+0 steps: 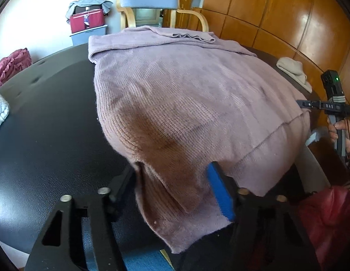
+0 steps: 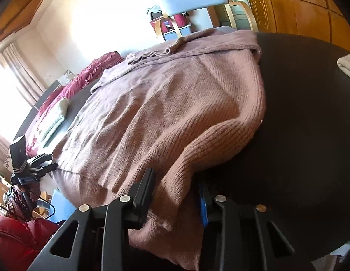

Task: Fold clothes
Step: 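Grasp the sweater end with the left gripper while the right gripper grasps beside it, then lift the held sweater end and fold it over the body with both grippers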

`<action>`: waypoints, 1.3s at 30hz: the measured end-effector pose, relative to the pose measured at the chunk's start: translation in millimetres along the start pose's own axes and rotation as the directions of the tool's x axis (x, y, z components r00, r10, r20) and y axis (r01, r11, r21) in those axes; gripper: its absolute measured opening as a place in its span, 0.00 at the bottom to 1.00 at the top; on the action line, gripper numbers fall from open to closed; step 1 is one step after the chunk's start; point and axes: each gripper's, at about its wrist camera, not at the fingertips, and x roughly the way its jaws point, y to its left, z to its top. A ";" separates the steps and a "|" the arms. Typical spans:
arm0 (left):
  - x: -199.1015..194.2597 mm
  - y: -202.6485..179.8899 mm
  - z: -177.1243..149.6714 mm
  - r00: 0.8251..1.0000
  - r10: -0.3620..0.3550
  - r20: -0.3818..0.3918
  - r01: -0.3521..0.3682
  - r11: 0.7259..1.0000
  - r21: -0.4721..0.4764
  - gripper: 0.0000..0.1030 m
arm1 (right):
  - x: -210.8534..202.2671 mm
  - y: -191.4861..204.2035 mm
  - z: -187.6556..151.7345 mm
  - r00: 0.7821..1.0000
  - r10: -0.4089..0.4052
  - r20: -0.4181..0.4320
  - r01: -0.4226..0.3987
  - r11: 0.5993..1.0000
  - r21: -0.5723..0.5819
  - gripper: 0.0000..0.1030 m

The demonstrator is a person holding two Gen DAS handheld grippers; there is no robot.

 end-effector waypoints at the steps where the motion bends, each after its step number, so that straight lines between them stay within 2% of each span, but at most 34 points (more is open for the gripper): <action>1: 0.4 0.4 0.7 1.000 -0.004 0.002 0.004 1.000 -0.012 0.41 | -0.1 1.0 -0.6 1.000 -0.009 -0.001 0.009 1.000 0.000 0.29; 3: 1.2 1.2 2.2 1.000 -0.011 0.007 0.011 0.999 -0.037 0.23 | 2.8 2.9 1.4 0.999 -0.047 -0.010 0.047 0.999 -0.009 0.18; 4: 1.6 1.6 2.9 1.000 -0.014 0.009 0.015 0.999 -0.049 0.20 | 3.9 4.0 2.8 0.998 -0.062 -0.014 0.061 0.998 -0.016 0.11; 5: 1.9 2.0 3.7 1.000 -0.018 0.011 0.019 0.998 -0.062 0.17 | 4.8 4.6 3.8 0.998 -0.066 -0.019 0.066 0.998 -0.019 0.09; 11: 0.5 4.7 3.8 0.999 -0.040 0.036 0.044 0.992 -0.114 0.11 | 5.2 0.6 6.4 1.000 -0.026 -0.006 0.027 0.999 0.036 0.07; 16: -15.0 2.7 -5.2 0.991 -0.099 0.090 0.108 0.989 -0.101 0.10 | -4.1 -8.9 1.9 0.993 0.113 0.027 -0.116 0.986 0.121 0.07; 20: -36.2 0.6 -8.2 0.974 -0.167 0.154 0.180 0.981 -0.077 0.10 | -17.4 -13.8 -5.7 0.966 0.247 0.074 -0.256 0.952 0.170 0.07; 23: -43.7 8.6 8.9 0.966 -0.180 0.183 0.197 0.977 -0.078 0.10 | -28.9 -15.2 -5.8 0.937 0.328 0.121 -0.347 0.918 0.191 0.07; 28: -56.1 21.8 37.4 0.952 -0.202 0.232 0.225 0.971 -0.079 0.10 | -49.5 -16.7 3.4 0.871 0.442 0.213 -0.482 0.850 0.210 0.07; 29: -58.5 24.5 43.1 0.948 -0.206 0.241 0.231 0.970 -0.079 0.10 | -50.6 -16.9 10.5 0.867 0.445 0.223 -0.488 0.848 0.206 0.07; 31: -63.5 29.8 54.4 0.941 -0.214 0.260 0.242 0.967 -0.079 0.10 | -50.5 -17.6 30.8 0.872 0.429 0.235 -0.474 0.860 0.188 0.07; 34: -51.1 45.6 89.5 0.936 -0.220 0.276 0.259 0.959 -0.115 0.10 | -44.2 -25.6 65.1 0.872 0.417 0.256 -0.468 0.864 0.186 0.07; 39: -7.2 93.6 147.2 0.919 -0.263 0.295 0.350 0.887 -0.300 0.10 | -27.4 -44.8 122.3 0.871 0.398 0.289 -0.463 0.861 0.209 0.07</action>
